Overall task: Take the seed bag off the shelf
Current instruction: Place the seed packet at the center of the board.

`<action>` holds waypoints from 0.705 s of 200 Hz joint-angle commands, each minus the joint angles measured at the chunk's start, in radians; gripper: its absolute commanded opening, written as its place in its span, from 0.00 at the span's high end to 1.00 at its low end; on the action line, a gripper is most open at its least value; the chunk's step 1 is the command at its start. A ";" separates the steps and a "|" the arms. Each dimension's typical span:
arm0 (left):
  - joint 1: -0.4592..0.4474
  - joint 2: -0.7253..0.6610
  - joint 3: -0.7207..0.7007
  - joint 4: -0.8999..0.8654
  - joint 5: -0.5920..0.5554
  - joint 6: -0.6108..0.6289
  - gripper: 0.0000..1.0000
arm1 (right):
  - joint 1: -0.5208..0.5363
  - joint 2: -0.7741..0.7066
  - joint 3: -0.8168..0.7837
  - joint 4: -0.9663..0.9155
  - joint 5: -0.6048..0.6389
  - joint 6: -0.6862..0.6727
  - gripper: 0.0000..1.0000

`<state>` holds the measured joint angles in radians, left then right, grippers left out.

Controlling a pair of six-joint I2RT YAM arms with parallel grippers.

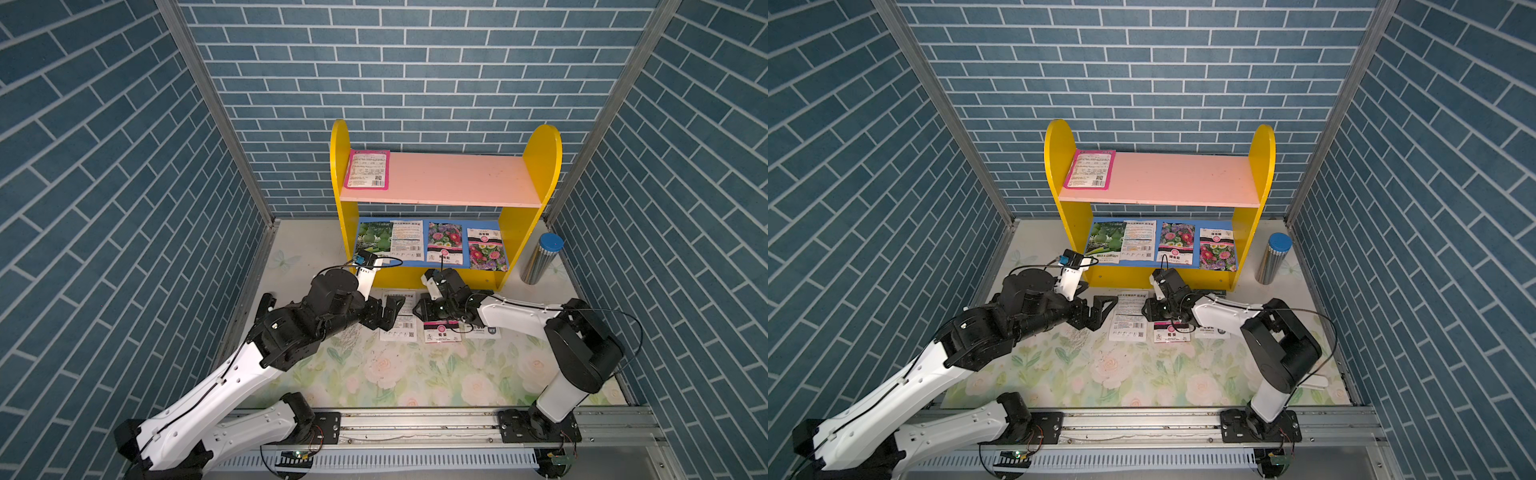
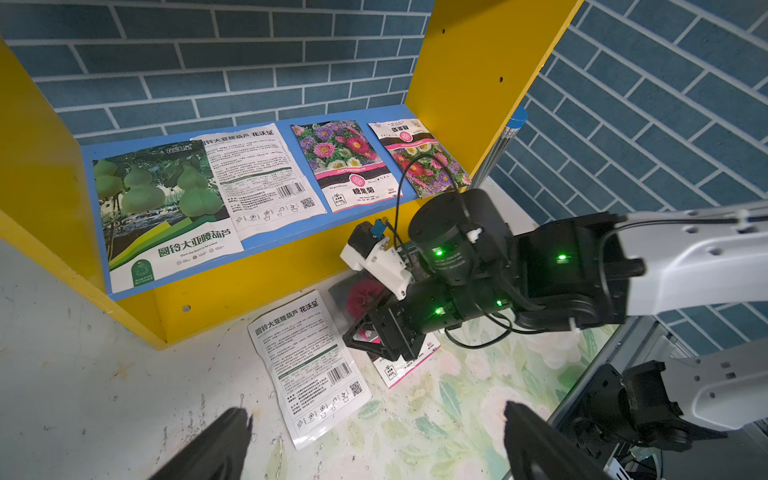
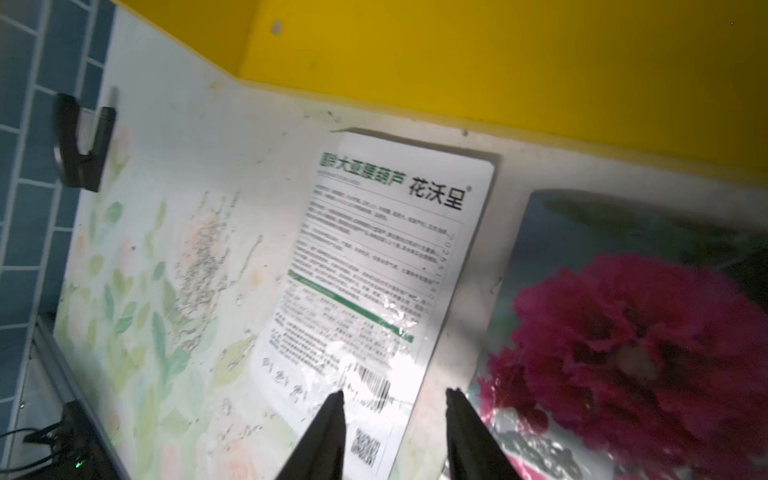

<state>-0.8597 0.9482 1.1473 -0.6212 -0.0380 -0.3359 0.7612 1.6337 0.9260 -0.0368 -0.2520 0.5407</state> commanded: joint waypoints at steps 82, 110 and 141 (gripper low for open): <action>0.004 0.107 0.159 0.102 -0.056 0.037 0.00 | 0.006 -0.536 0.042 -0.161 -0.141 -0.218 0.00; 0.004 0.184 0.279 0.119 -0.056 0.075 0.00 | 0.006 -0.624 0.138 -0.218 -0.109 -0.258 0.00; 0.004 0.300 0.456 0.118 -0.093 0.118 0.00 | 0.006 -0.667 0.223 -0.227 -0.064 -0.294 0.00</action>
<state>-0.8597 1.1809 1.4925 -0.5293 -0.0917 -0.2722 0.7635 0.9977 1.0904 -0.2184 -0.3580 0.3187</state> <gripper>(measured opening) 0.997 0.998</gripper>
